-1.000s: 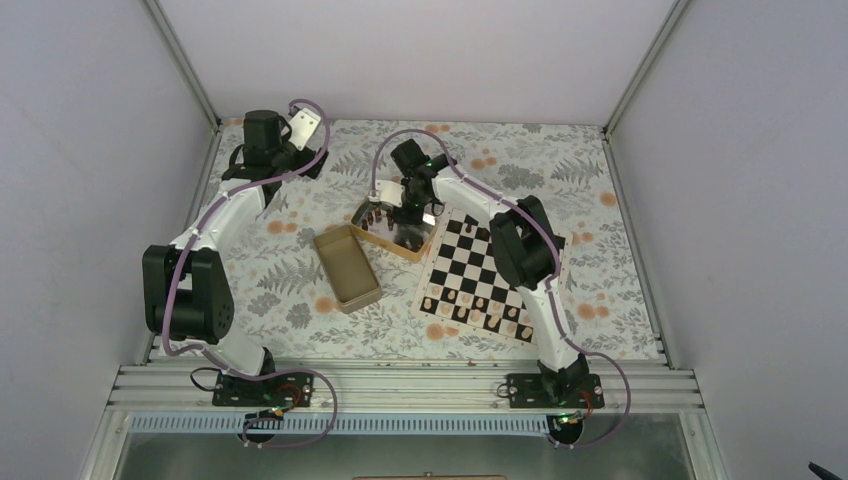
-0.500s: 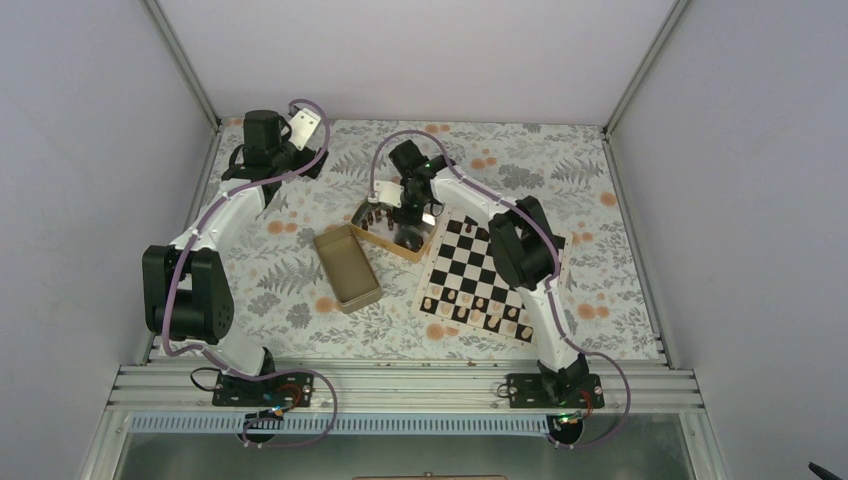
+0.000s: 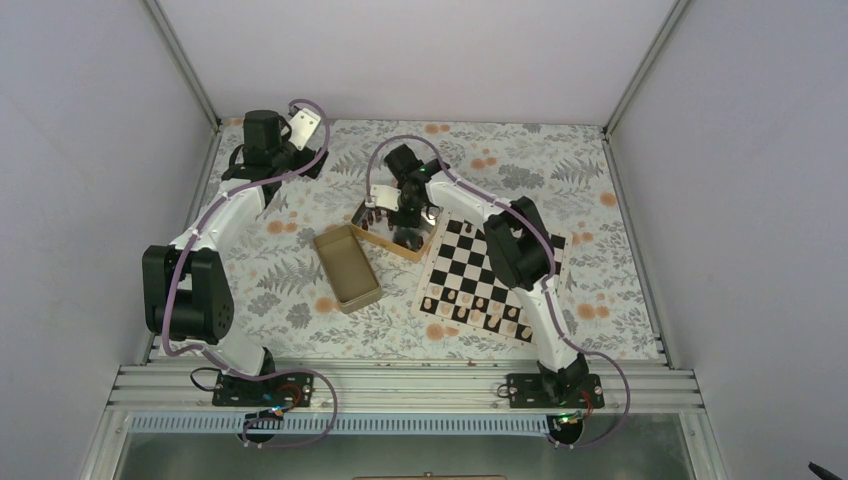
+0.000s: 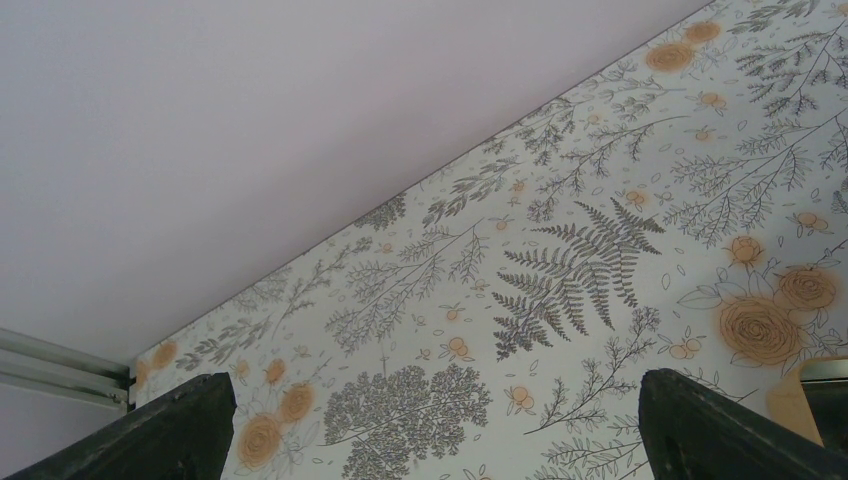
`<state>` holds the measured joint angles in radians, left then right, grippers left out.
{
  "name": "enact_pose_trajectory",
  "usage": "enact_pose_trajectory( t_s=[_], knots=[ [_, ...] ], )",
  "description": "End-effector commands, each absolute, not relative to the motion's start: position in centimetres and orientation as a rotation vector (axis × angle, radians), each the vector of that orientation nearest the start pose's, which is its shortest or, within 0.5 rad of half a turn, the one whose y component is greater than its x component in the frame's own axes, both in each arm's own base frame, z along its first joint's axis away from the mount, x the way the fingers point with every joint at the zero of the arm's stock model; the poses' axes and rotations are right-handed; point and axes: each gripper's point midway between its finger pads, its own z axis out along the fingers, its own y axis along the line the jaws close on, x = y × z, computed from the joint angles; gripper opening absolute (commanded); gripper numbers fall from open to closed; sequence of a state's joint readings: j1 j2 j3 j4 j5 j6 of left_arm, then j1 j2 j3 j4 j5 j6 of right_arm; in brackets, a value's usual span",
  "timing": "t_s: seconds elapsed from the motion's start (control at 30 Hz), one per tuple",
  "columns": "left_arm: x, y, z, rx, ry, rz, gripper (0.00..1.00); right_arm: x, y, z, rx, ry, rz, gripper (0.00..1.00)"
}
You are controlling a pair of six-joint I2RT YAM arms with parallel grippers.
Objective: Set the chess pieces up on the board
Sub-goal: Pick up the chess piece from the storage box, then place the chess piece on the chessboard.
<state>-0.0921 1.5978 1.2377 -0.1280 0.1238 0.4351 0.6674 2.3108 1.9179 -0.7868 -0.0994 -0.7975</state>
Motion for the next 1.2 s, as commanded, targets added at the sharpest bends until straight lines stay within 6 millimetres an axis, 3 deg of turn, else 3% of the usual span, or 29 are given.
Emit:
enact_pose_trajectory(
  t_s=[0.0, 0.23, 0.43, 0.57, 0.77, 0.97, 1.07, 1.17],
  knots=[
    [48.8, -6.8, 24.1, 0.616, 1.926, 0.086, 1.0, 41.6, 35.1, 4.0, -1.869, 2.014, 0.067, 0.39],
    [48.8, -6.8, 24.1, 0.616, 1.927, 0.086, 1.0, 41.6, 35.0, 4.2, -1.858, 2.03, 0.07, 0.19],
    [48.9, -6.8, 24.1, 0.616, 1.926, 0.087, 1.0, 41.5, 35.1, 5.7, -1.843, 2.02, 0.083, 0.08],
    [48.9, -6.8, 24.2, 0.615, 1.926, 0.085, 1.0, 41.3, 35.4, 8.0, -1.812, 1.996, 0.114, 0.07],
    [48.8, -6.8, 24.5, 0.613, 1.92, 0.085, 1.0, 41.2, 34.6, 13.8, -1.725, 1.967, 0.137, 0.07],
    [48.7, -6.8, 25.0, 0.61, 1.912, 0.091, 1.0, 42.4, 29.7, 19.6, -1.566, 1.998, 0.142, 0.08],
    [48.8, -6.8, 24.9, 0.61, 1.914, 0.091, 1.0, 43.2, 25.7, 21.3, -1.471, 2.041, 0.134, 0.08],
    [48.7, -6.7, 25.1, 0.609, 1.912, 0.096, 1.0, 43.5, 20.2, 22.2, -1.36, 2.114, 0.082, 0.09]
  ],
)
